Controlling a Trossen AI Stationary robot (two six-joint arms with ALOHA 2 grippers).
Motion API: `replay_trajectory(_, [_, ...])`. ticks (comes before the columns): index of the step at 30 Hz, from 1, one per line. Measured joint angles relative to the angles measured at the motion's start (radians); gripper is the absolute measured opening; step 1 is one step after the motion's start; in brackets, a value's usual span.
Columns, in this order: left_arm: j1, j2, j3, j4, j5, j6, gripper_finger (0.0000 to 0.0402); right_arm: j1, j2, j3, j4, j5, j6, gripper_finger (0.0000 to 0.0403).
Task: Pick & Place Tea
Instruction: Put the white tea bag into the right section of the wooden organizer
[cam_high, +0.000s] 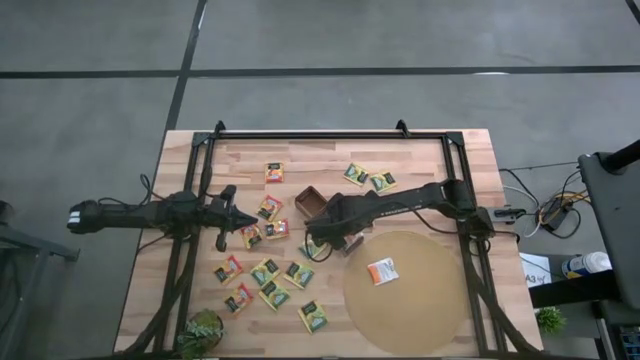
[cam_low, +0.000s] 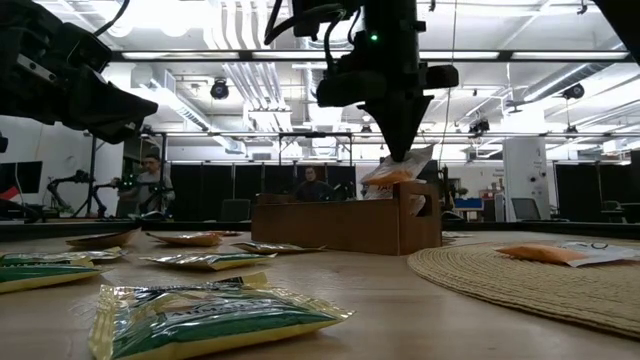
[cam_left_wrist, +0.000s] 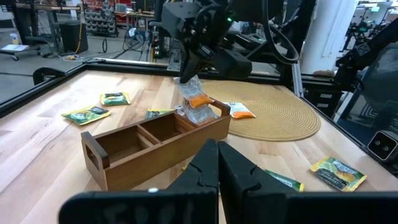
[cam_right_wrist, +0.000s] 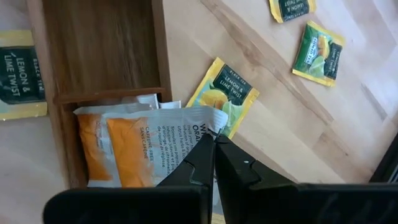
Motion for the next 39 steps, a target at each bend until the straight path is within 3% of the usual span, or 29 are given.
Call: replay_trajectory(39, [0.0,0.0,0.0,0.0,0.0,0.0,0.0,-0.006,0.0,-0.018,0.026,-0.066,-0.023,0.0009])
